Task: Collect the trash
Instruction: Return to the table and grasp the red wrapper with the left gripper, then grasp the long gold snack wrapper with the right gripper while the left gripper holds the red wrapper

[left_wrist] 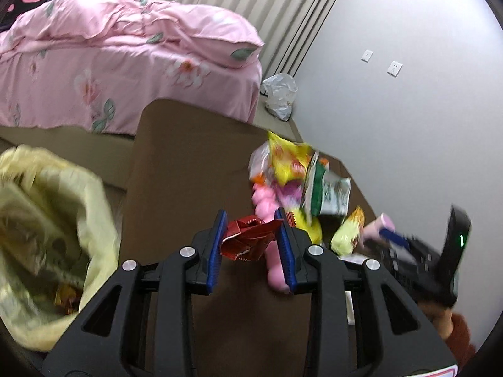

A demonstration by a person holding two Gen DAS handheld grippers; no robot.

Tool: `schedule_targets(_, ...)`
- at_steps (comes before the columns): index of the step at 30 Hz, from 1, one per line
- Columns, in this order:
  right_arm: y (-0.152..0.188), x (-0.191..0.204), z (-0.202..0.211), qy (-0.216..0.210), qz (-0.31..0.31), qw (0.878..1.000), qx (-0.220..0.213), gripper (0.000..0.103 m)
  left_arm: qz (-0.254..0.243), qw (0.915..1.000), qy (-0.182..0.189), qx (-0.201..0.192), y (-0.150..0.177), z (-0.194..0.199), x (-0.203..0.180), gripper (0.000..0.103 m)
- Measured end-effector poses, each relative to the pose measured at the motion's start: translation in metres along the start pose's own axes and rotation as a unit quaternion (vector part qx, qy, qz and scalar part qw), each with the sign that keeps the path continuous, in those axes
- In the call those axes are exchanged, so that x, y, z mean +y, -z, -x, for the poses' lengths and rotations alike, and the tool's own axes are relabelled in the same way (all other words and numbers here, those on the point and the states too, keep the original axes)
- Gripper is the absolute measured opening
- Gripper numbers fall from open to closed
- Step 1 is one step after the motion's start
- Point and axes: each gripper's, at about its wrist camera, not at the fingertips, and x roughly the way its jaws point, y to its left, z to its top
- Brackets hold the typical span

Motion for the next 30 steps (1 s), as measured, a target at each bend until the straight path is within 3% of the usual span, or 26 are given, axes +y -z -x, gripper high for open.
schedule_targets(3,-0.014,0.009,-0.02,0.003,0.011,1.0,0.013,0.053,0.004,0.9999,0.001,0.011,0.017,0.005,0.005,0.03)
schedule_targets(6,-0.02,0.018,-0.04,0.003,0.03,0.999,0.036,0.032,-0.008,0.9997,0.001,0.024,0.031,0.008,0.004,0.035)
schedule_targets(8,-0.02,0.02,-0.053,-0.01,0.036,0.998,0.06,0.028,-0.027,0.9993,0.001,0.028,0.038,0.012,0.002,0.04)
schedule_targets(14,-0.003,0.023,-0.035,-0.04,0.056,0.995,0.07,0.028,-0.04,0.9986,0.018,0.028,0.044,0.027,0.001,0.048)
schedule_targets(21,0.038,0.012,0.0,-0.005,0.103,0.99,0.093,0.028,-0.029,0.9994,0.013,0.011,0.038,0.036,0.007,0.049)
schedule_targets(26,0.044,-0.019,0.03,-0.03,0.012,0.998,0.051,0.029,-0.023,0.9995,0.002,0.02,0.041,0.03,0.007,0.049)
schedule_targets(30,0.032,-0.037,0.022,-0.042,-0.096,0.994,0.038,0.039,-0.023,0.9993,-0.02,0.023,0.041,0.021,0.002,0.049)
